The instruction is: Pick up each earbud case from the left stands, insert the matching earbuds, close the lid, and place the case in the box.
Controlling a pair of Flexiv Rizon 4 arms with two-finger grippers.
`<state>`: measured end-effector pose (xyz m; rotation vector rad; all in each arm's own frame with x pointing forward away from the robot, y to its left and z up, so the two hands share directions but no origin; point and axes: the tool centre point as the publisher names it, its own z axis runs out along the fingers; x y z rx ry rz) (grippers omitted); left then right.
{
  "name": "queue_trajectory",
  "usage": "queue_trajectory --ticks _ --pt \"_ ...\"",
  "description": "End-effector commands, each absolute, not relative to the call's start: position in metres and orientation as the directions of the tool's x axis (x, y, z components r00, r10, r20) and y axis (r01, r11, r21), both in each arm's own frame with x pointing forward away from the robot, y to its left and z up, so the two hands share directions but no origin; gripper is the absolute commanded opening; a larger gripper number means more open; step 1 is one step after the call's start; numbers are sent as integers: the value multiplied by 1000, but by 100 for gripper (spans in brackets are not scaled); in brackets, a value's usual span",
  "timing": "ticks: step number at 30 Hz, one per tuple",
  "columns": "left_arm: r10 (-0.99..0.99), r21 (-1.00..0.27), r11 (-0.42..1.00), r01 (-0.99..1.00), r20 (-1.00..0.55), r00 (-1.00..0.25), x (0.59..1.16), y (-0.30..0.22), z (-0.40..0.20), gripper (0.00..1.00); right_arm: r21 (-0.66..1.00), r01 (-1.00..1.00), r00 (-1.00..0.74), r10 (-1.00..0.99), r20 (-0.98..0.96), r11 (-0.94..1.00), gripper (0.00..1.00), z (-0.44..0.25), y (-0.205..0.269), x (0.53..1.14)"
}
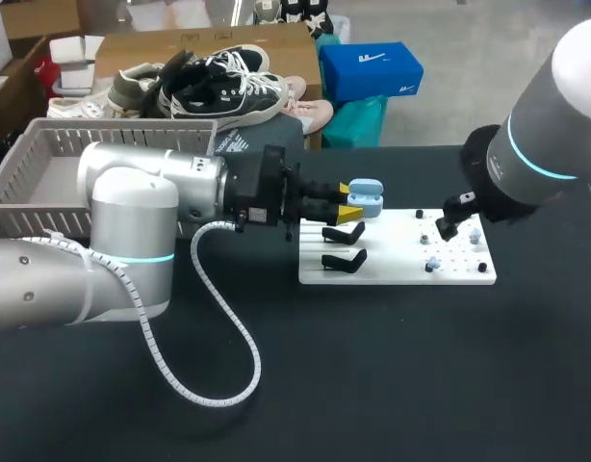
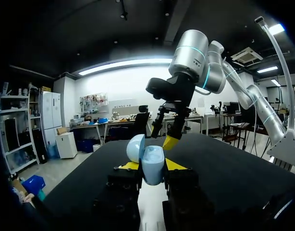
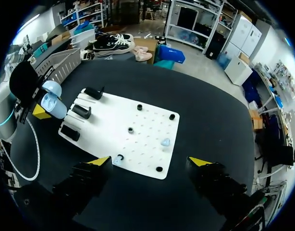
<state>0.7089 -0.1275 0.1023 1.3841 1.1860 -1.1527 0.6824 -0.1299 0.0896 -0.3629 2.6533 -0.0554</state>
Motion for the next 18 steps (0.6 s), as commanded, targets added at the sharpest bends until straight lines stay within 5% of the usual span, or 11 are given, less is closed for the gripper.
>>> queue_trajectory --ticks 1,3,8,18 --pt "103 80 -78 994 -991 88 708 -128 102 0 -184 -216 -849 -278 -450 959 100 83 -132 698" --pt "103 80 -78 994 -991 88 708 -128 102 0 -198 -219 -849 -287 -443 955 83 80 -133 704" --pt "103 80 -78 994 -991 88 708 -128 102 0 -218 -246 -857 -317 -406 945 71 70 -133 717" --pt "103 80 -78 994 -991 88 708 -128 102 0 -254 -274 -875 -351 -334 927 75 47 -140 729"
